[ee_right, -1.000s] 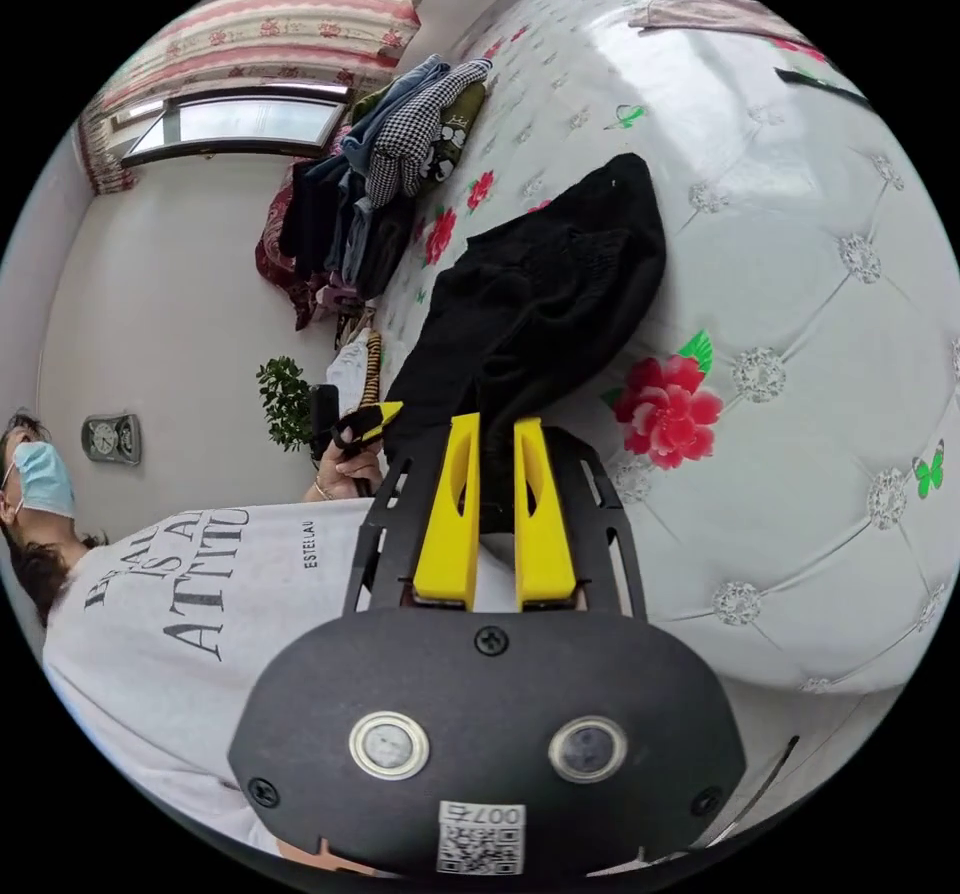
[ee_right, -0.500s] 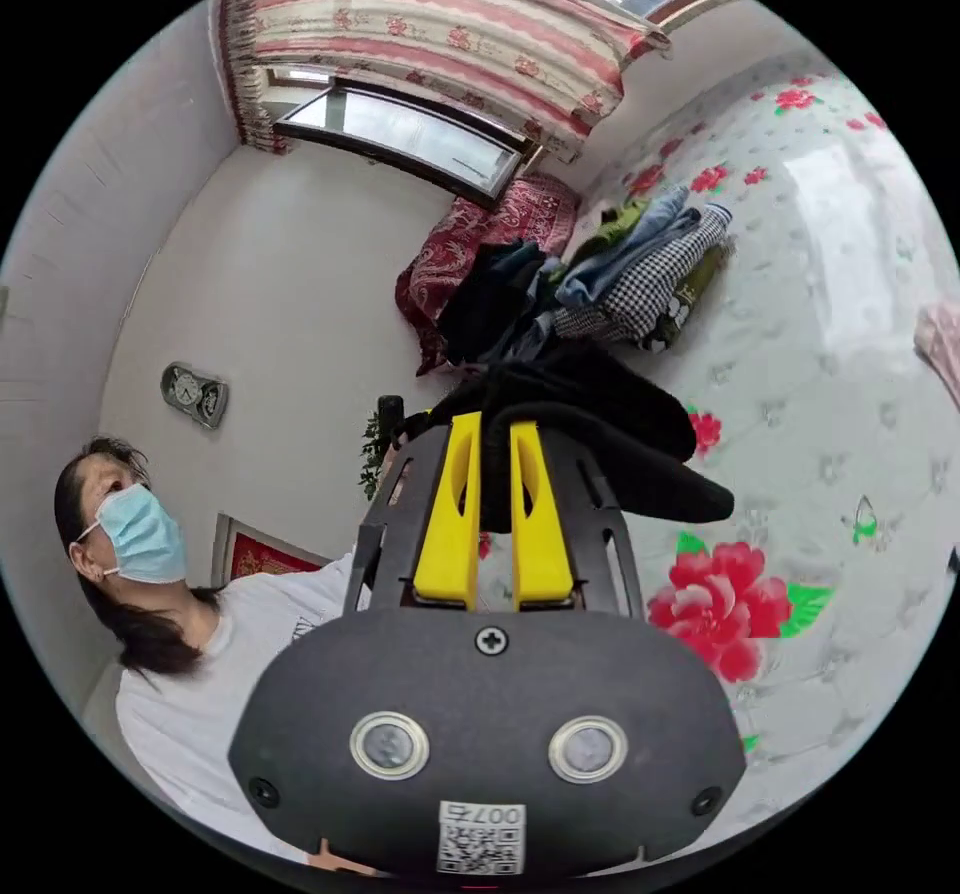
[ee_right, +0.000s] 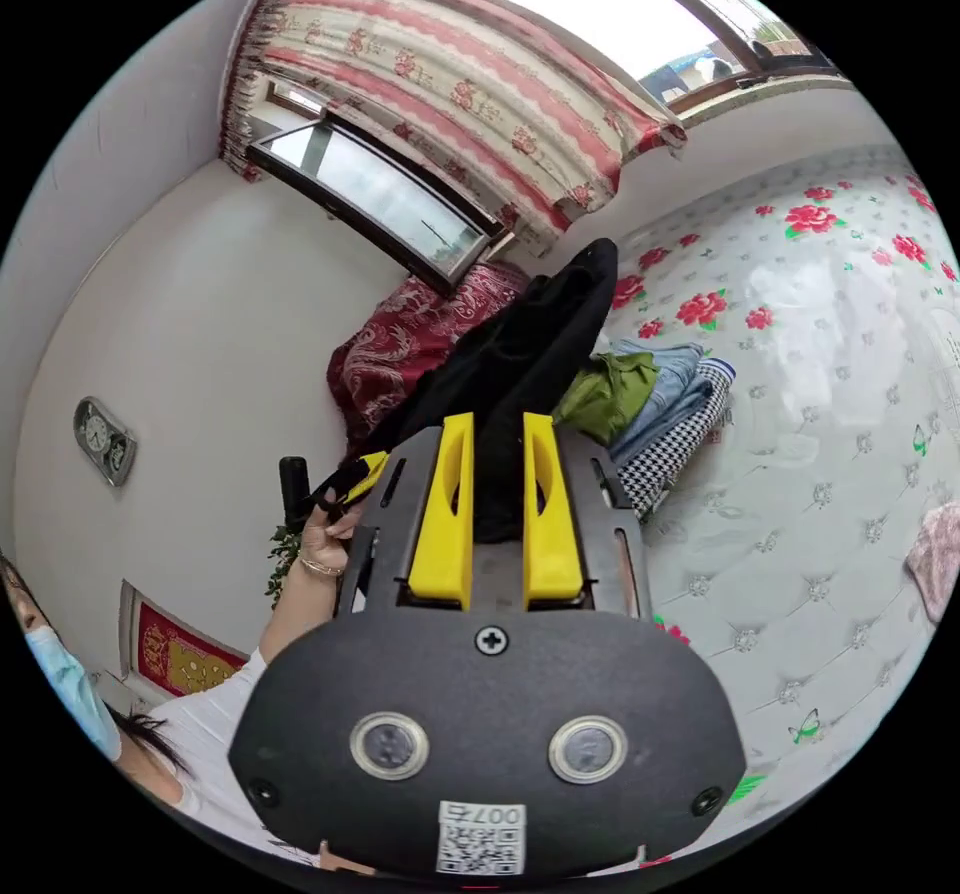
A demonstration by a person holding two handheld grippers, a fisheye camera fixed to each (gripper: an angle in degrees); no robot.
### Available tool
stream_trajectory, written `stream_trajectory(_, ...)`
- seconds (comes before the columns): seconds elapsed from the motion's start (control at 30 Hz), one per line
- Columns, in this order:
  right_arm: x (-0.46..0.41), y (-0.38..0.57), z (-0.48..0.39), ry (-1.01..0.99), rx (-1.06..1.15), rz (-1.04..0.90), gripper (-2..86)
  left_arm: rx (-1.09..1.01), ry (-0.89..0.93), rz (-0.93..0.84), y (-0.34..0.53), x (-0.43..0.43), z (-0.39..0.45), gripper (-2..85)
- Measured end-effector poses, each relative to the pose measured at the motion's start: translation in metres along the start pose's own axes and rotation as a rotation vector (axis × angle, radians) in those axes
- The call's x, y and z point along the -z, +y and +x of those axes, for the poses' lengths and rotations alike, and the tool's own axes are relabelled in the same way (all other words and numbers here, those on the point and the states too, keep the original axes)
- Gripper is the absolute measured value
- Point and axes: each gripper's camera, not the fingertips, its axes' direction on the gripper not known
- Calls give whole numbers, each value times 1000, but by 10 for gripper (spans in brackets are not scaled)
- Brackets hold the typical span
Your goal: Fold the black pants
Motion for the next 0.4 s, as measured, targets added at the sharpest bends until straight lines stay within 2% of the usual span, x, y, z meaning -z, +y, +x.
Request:
stream_trajectory(0.2, -50, 177, 76, 262, 7, -395, 50, 55, -254, -241, 216, -72, -37, 105)
stream_trajectory(0.27, -36, 264, 94, 413, -16, -558, 53, 81, -295, -299, 312, -87, -19, 100)
stream_trajectory(0.4, 12, 354, 88, 657, 4, -707, 55, 18, -380, -440, 415, -109, 41, 94)
